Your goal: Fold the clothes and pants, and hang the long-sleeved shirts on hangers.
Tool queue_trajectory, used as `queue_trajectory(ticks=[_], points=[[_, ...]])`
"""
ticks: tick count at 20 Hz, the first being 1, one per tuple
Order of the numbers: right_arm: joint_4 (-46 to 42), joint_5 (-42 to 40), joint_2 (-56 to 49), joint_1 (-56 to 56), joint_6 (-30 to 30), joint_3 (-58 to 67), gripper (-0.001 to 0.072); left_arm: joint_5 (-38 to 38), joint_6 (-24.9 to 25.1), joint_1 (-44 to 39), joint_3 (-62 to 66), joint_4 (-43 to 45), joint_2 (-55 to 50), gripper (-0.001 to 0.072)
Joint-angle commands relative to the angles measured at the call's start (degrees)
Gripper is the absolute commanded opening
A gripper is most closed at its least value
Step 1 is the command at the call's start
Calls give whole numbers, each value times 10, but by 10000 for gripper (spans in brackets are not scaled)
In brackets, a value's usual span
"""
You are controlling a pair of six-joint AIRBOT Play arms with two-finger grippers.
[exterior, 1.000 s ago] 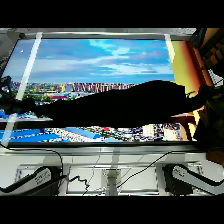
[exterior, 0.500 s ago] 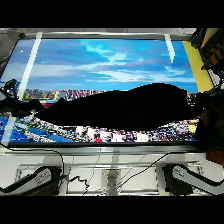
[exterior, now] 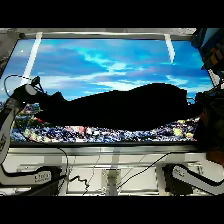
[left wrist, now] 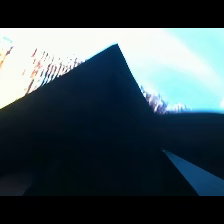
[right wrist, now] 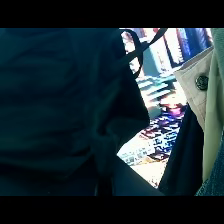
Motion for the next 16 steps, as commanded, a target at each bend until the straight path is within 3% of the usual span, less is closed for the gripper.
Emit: queue_trajectory(ticks=[1,2,3,6,7,8,11,13,16], points=[[0,-1,0,0,0,0,17,-2,-113,-17,34,71,-54,615],[0,-1,0,0,0,0,17,-16,-126,-17,39,94,-59,538],[0,-3,0,0,0,0,17,-28,-127,-17,39,111,-59,510],[1,-12,0,0,0,0,17,-67,-126,-17,39,148,-59,138],[1,-11,0,0,0,0,17,-70,-126,-17,39,150,-59,47],[1,-11,0,0,0,0,17,-70,-126,-17,39,149,-59,10],[1,-11,0,0,0,0,17,-70,-125,-17,43,150,-58,9],[2,-24,0,0,0,0,17,-69,-98,-17,62,150,-52,9],[50,-106,0,1,3,0,17,-65,-70,-14,148,150,-41,8]])
